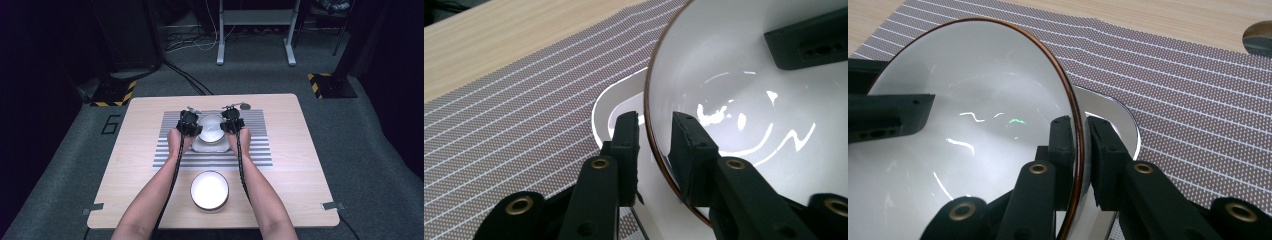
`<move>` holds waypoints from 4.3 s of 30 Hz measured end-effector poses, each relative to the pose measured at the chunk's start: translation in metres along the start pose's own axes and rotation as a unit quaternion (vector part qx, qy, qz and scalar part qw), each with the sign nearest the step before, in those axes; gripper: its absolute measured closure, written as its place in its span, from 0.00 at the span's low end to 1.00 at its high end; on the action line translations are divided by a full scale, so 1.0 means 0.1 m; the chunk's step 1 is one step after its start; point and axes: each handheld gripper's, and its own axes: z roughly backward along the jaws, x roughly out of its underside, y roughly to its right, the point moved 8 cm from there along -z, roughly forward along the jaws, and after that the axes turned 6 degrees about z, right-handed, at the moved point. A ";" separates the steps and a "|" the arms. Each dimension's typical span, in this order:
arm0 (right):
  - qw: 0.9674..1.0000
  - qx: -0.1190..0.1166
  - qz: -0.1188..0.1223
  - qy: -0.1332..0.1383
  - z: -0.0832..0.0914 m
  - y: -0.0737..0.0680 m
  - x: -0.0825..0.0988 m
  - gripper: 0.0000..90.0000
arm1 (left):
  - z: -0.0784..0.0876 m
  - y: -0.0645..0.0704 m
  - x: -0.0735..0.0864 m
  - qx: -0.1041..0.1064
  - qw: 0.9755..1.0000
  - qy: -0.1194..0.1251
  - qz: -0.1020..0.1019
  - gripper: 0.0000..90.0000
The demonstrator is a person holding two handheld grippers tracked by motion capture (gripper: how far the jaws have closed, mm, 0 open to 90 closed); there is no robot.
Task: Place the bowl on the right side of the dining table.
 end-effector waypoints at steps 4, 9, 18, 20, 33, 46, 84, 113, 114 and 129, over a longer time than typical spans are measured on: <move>1.000 -0.001 -0.007 -0.003 -0.01 0.01 0.01 0.90 | -0.02 0.02 0.02 0.005 1.000 -0.004 0.002 0.80; 1.000 -0.010 -0.022 -0.010 -0.03 0.04 0.01 0.91 | -0.04 0.03 0.01 0.005 1.000 -0.004 0.004 0.79; 0.997 -0.039 -0.060 -0.026 -0.15 0.02 0.05 0.90 | -0.05 -0.01 0.02 0.001 1.000 -0.015 0.014 0.77; 0.997 -0.040 -0.055 -0.025 -0.15 0.00 0.05 0.90 | -0.05 -0.03 0.03 0.002 1.000 -0.015 0.016 0.78; 0.998 -0.045 -0.028 -0.034 -0.17 -0.03 0.07 0.75 | -0.05 -0.07 0.10 0.015 0.999 -0.023 0.034 0.70; 0.999 -0.023 -0.017 -0.015 0.04 0.04 0.08 0.21 | 0.07 -0.17 0.13 0.011 0.997 -0.037 0.059 0.25; 0.996 -0.049 0.034 0.064 1.04 0.00 0.44 0.00 | 0.98 -0.25 0.51 0.026 0.999 0.023 0.014 0.03; 0.994 -0.015 0.061 0.086 1.68 0.09 1.09 0.00 | 1.53 -0.37 1.24 0.003 0.999 0.049 0.013 0.02; 0.994 -0.014 0.061 0.086 1.69 0.09 1.12 0.00 | 1.54 -0.38 1.27 0.001 0.999 0.049 0.014 0.02; 0.995 0.019 0.051 0.078 1.88 0.28 1.56 0.00 | 1.69 -0.52 1.69 -0.022 0.998 0.052 0.037 0.02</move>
